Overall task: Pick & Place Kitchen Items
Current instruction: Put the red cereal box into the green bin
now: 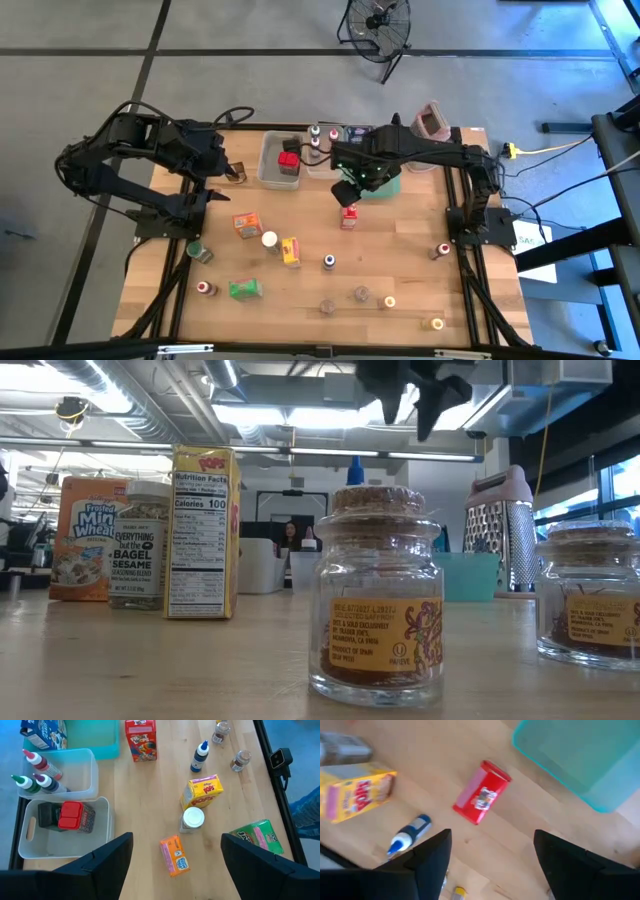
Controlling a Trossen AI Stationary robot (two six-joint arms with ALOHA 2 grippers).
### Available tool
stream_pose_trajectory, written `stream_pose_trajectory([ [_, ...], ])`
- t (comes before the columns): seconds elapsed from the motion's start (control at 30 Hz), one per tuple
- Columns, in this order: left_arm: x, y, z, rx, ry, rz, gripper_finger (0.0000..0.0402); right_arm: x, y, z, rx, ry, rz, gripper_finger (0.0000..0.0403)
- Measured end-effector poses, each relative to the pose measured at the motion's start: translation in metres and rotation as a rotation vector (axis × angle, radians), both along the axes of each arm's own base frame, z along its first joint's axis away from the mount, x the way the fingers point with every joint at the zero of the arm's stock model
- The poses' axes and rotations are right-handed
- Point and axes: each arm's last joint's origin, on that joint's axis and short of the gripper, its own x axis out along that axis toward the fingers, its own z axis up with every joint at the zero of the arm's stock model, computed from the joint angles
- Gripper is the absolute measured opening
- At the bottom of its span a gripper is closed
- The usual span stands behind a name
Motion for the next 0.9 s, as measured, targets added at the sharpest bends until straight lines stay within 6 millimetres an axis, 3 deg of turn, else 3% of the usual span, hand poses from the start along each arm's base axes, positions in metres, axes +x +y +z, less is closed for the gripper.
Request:
stream_pose_trajectory([
  [0.2, 0.0, 0.0, 0.0, 0.0, 0.0, 0.0, 0.0297, -0.001, -0.004, -0.02, -0.031, 0.082, -0.108, 0.0298],
  [0.47, 0.0, 0.0, 0.0, 0.013, 0.0, 0.003, 0.0299, 0.006, 0.002, -0.032, -0.028, 0.049, -0.124, 0.0298],
  [0.77, 0.002, 0.001, 0.001, 0.031, -0.026, -0.014, 0.0299, 0.008, 0.012, -0.034, -0.066, 0.031, -0.046, 0.0299],
  [0.9, 0.003, 0.001, 0.002, 0.032, -0.039, -0.014, 0.0298, 0.009, 0.012, -0.034, -0.068, 0.018, -0.031, 0.0318],
])
